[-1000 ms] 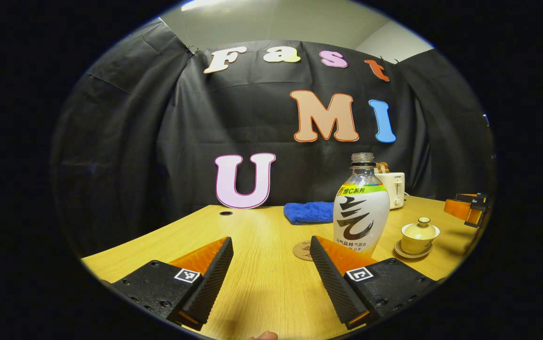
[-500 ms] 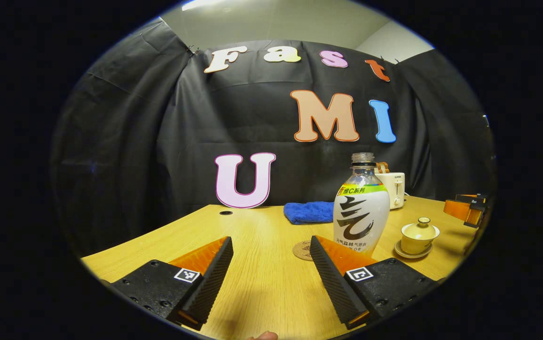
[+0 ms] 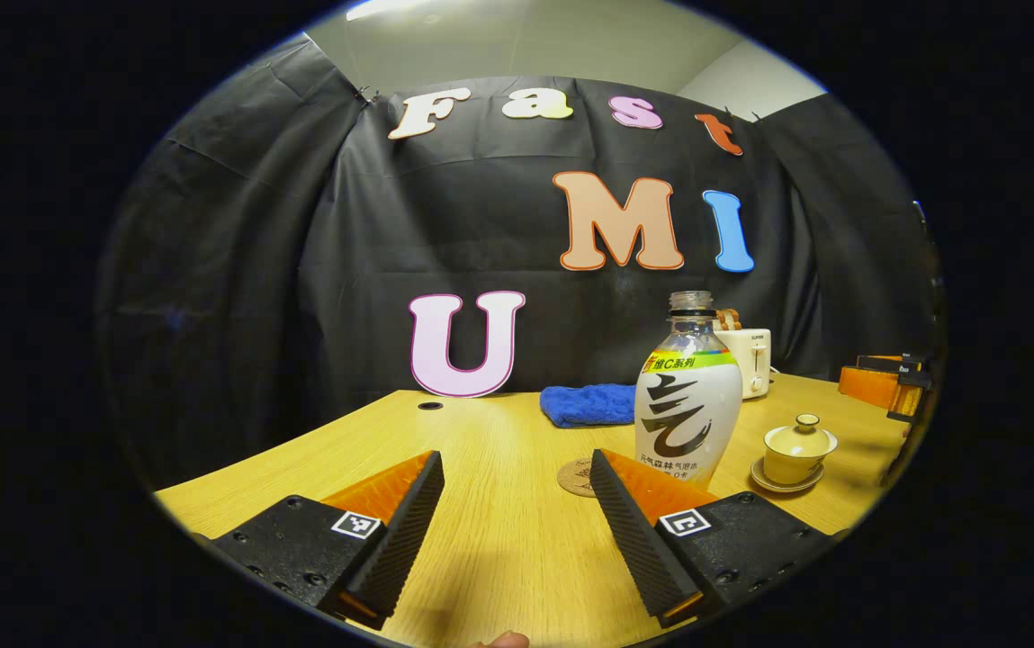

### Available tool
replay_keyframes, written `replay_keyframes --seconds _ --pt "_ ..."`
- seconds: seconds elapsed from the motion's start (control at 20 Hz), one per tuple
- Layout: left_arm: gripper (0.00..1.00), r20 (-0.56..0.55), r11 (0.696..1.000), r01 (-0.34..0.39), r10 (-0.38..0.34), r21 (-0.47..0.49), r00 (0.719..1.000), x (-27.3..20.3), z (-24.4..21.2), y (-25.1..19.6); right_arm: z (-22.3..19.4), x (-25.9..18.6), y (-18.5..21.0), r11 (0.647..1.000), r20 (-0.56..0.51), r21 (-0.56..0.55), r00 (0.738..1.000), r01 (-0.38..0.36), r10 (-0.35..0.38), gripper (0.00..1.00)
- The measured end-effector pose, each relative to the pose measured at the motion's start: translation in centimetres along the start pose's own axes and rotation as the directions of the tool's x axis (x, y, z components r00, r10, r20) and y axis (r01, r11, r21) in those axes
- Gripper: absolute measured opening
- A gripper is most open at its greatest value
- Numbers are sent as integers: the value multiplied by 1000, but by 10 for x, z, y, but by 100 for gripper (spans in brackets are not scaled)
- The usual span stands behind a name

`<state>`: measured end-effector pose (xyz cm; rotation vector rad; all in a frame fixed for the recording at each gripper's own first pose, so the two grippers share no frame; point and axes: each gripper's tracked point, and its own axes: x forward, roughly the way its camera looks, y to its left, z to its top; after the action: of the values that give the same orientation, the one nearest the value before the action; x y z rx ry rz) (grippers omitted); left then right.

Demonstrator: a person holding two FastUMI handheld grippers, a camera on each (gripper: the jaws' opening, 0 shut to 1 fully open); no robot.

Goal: Open the teacup lid with one hand, grasp the water bottle and pour water into the teacup with the other hand; after pouring, place the water bottle on the coaster and then close the teacup lid.

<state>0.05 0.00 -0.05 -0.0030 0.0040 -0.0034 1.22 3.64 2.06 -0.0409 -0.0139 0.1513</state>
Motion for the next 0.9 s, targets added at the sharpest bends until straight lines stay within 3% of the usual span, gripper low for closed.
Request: replay_keyframes --seconds 0.35,0.45,0.5,0.7,0.75,0.8,0.9 --pt "96 0 1000 -2 2 -1 1000 0 -1 0 -20 13 35 992 -116 -79 989 -96 87 95" --pt "96 -1 1000 -2 2 -1 1000 0 0 0 -21 18 36 991 -120 -98 989 -96 84 99" --pt "96 -2 1000 -2 2 -1 1000 1 -1 0 -20 20 37 990 -122 -100 989 -99 86 95" --pt "96 0 1000 -2 2 0 1000 1 -1 1 -24 26 43 990 -141 -81 985 -112 100 95" --pt "96 0 1000 -2 2 0 1000 0 -1 1 -25 27 43 990 -149 -79 983 -115 103 99" --pt "96 0 1000 -2 2 -2 1000 1 -2 1 -26 28 43 990 -157 -80 982 -115 102 95" --pt "96 0 1000 -4 4 -2 1000 0 0 1 -30 30 47 988 -178 -82 977 -131 115 96"
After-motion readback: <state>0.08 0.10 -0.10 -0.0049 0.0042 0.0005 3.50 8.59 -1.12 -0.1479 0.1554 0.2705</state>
